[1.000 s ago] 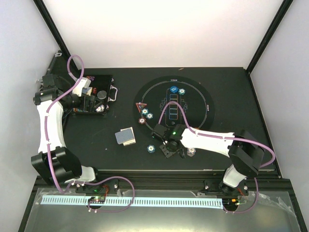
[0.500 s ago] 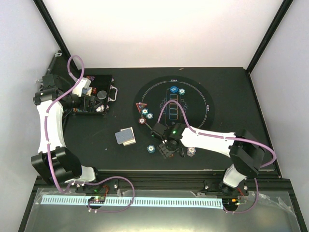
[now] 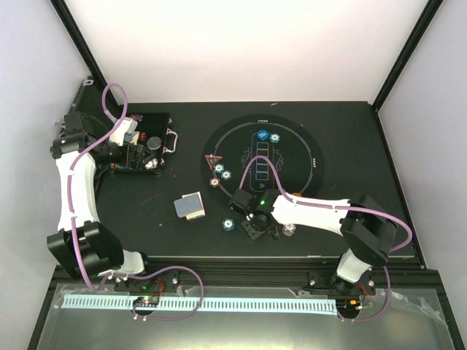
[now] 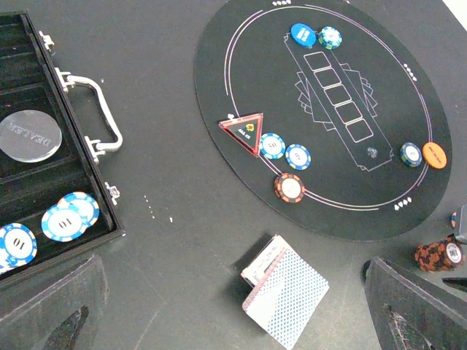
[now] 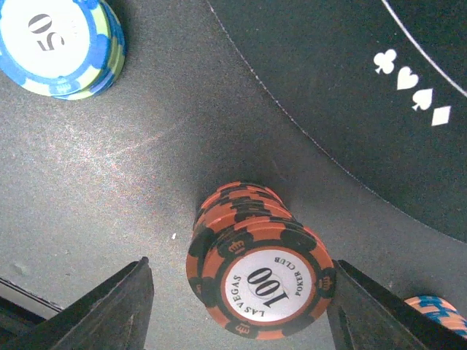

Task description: Distribute texas hold em gaming equipment

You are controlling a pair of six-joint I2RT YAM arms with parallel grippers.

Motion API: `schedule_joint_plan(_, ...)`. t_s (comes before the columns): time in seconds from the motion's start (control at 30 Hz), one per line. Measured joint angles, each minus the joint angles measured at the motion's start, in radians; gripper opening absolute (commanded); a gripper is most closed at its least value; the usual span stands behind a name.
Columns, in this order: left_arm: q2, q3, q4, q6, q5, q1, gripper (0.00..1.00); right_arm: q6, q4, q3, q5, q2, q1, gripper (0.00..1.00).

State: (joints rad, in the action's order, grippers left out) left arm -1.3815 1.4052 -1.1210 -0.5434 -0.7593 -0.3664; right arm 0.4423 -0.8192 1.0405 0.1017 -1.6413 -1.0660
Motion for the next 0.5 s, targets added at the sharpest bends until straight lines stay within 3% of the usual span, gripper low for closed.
schedule_joint_plan(0.5, 0.000, 0.000, 0.000, 0.000, 0.000, 0.000, 0.99, 0.001, 0.008, -0.003, 0.005, 0.000, 0.002, 0.48)
